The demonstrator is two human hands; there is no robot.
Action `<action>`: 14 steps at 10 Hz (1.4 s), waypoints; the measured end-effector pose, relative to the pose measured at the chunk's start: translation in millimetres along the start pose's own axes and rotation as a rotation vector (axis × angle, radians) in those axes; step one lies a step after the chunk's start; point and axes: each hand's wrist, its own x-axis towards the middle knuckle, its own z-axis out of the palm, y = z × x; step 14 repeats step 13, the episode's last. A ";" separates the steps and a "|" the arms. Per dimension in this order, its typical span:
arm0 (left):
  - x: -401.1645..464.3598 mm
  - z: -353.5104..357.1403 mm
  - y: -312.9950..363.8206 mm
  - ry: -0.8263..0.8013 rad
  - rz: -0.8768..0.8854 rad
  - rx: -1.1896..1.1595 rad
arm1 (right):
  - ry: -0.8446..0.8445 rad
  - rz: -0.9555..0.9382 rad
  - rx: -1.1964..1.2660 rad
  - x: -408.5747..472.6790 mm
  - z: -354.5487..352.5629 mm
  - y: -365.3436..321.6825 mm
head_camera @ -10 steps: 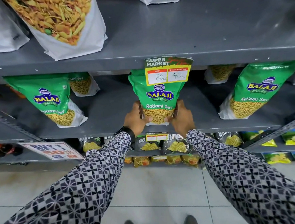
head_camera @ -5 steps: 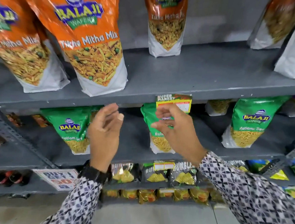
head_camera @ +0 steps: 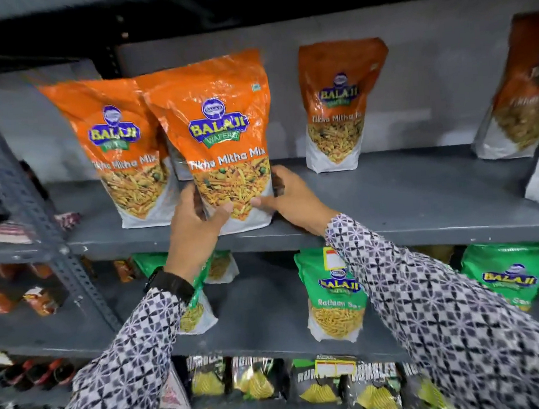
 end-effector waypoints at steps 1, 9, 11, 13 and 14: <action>4.0 2.4 -2.4 -0.021 -0.020 0.012 | 0.031 0.001 0.010 -5.0 -3.8 2.3; 0.3 149.3 37.2 -0.263 0.041 -0.089 | 0.291 0.068 -0.038 -71.7 -152.6 46.3; -0.6 148.0 46.4 -0.245 0.062 -0.115 | 0.287 0.030 -0.058 -74.1 -154.4 34.9; 0.7 141.8 59.2 -0.245 0.074 -0.157 | 0.365 -0.027 -0.133 -76.5 -158.5 12.2; 0.7 141.8 59.2 -0.245 0.074 -0.157 | 0.365 -0.027 -0.133 -76.5 -158.5 12.2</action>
